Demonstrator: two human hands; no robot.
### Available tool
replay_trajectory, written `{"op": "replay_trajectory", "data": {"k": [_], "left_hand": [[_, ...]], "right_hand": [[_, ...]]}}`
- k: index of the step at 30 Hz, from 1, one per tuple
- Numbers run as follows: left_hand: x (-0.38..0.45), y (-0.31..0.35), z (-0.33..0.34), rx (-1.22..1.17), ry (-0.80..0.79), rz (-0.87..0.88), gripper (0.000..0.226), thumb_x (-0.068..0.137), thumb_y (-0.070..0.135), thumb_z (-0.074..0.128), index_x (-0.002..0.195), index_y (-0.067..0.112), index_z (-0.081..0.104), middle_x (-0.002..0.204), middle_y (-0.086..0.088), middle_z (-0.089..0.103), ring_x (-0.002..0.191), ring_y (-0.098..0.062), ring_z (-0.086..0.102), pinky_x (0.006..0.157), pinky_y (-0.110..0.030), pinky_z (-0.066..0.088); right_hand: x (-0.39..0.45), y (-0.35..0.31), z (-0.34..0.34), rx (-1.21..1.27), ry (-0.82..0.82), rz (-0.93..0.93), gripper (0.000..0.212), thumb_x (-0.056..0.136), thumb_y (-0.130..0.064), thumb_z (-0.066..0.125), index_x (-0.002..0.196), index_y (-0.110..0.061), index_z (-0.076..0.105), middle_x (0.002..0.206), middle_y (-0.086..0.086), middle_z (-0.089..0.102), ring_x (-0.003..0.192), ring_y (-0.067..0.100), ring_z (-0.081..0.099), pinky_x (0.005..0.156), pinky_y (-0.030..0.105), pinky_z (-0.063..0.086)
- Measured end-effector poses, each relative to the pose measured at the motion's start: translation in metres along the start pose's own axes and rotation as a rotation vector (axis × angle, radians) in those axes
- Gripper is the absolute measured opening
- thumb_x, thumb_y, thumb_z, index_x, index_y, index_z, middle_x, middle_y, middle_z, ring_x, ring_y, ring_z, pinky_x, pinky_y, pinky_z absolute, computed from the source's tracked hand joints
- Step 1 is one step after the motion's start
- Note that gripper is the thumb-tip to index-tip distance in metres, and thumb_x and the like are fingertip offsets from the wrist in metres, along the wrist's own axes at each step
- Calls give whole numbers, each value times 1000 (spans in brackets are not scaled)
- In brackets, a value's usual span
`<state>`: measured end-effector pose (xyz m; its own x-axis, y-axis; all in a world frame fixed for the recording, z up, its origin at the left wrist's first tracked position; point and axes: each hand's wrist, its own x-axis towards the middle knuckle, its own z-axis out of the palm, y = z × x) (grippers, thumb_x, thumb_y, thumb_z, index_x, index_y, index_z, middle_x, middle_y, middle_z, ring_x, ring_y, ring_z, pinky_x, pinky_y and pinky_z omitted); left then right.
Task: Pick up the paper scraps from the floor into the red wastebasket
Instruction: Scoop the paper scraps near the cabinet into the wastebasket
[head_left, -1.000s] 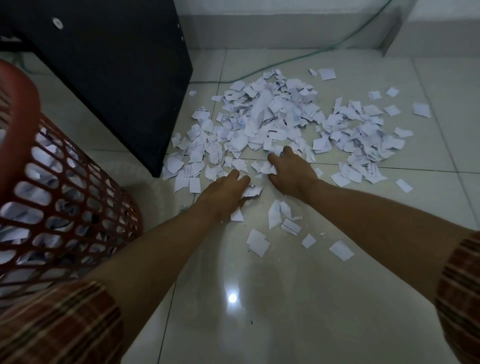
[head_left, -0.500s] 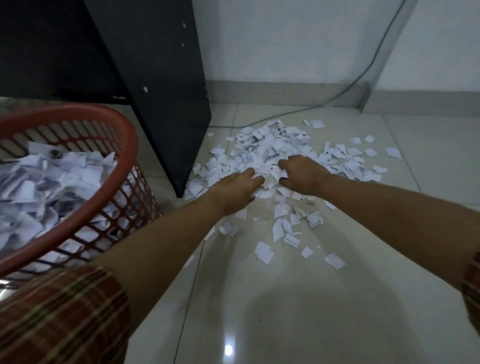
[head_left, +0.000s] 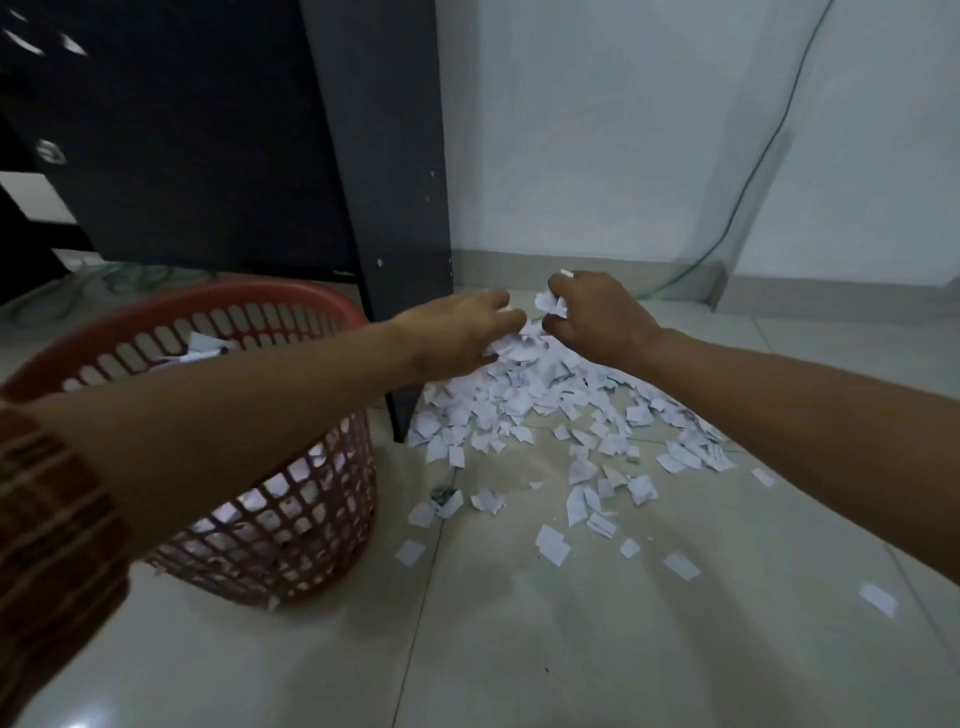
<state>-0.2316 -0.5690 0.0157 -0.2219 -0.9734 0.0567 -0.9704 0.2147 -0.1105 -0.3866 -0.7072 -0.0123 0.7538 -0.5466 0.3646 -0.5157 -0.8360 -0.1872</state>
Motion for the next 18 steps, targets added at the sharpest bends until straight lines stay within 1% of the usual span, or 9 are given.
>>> {"op": "replay_trajectory", "data": {"k": [3, 5, 6, 8, 9, 11, 13, 15, 18], "left_hand": [[-26, -23, -16, 38, -18, -28, 42, 91, 15, 62, 130, 15, 45, 121, -9, 46, 95, -21, 51, 73, -27, 37], [-44, -35, -22, 55, -37, -39, 41, 91, 11, 61, 129, 14, 47, 119, -9, 45, 89, -17, 46, 71, -27, 36], [-53, -40, -25, 61, -42, -42, 41, 91, 10, 60, 129, 14, 47, 119, -8, 45, 89, -16, 44, 71, -26, 35], [-72, -53, -32, 54, -23, -65, 38, 90, 8, 60, 127, 13, 50, 116, -8, 46, 89, -16, 46, 70, -27, 34], [-80, -59, -36, 38, 2, -88, 36, 90, 8, 61, 125, 12, 51, 114, -8, 46, 88, -17, 48, 69, -27, 34], [-97, -74, -44, 1, 60, -177, 35, 91, 13, 61, 125, 13, 52, 111, -5, 45, 88, -18, 48, 71, -29, 36], [-111, -92, -49, -41, 147, -266, 36, 90, 15, 63, 125, 12, 53, 110, -6, 47, 89, -25, 52, 74, -35, 43], [-123, -108, -49, -62, 188, -354, 37, 90, 14, 62, 126, 12, 53, 111, -9, 48, 93, -32, 55, 79, -43, 47], [-142, -126, -44, -22, 132, -422, 38, 91, 17, 62, 128, 14, 50, 116, -9, 48, 95, -34, 56, 83, -45, 48]], "right_hand": [[9, -29, -9, 83, 76, -65, 19, 83, -27, 58, 81, -17, 42, 76, 13, 54, 72, 32, 51, 64, 30, 29], [12, -47, -12, 131, 112, -120, 15, 80, -30, 53, 82, -19, 42, 73, 3, 47, 66, 25, 45, 63, 27, 28], [14, -52, -13, 140, 123, -140, 15, 81, -29, 54, 82, -20, 42, 73, 2, 46, 65, 22, 43, 61, 26, 27], [21, -63, -11, 135, 136, -167, 18, 85, -25, 60, 82, -20, 43, 73, 5, 50, 65, 20, 42, 55, 23, 24], [24, -67, -10, 131, 143, -170, 18, 86, -23, 62, 82, -18, 45, 75, 9, 55, 65, 20, 44, 55, 20, 25], [33, -77, -6, 138, 157, -168, 17, 86, -24, 62, 84, -8, 57, 82, 15, 64, 67, 22, 51, 59, 22, 33], [45, -92, -3, 155, 173, -166, 23, 86, -24, 62, 91, -2, 62, 86, 17, 66, 71, 26, 58, 64, 26, 40], [56, -110, -2, 188, 200, -184, 22, 83, -27, 58, 83, -6, 57, 80, 15, 63, 68, 27, 54, 62, 28, 36], [67, -146, -2, 265, 224, -270, 16, 78, -27, 55, 75, -16, 44, 69, 7, 50, 62, 23, 44, 61, 28, 27]]}}
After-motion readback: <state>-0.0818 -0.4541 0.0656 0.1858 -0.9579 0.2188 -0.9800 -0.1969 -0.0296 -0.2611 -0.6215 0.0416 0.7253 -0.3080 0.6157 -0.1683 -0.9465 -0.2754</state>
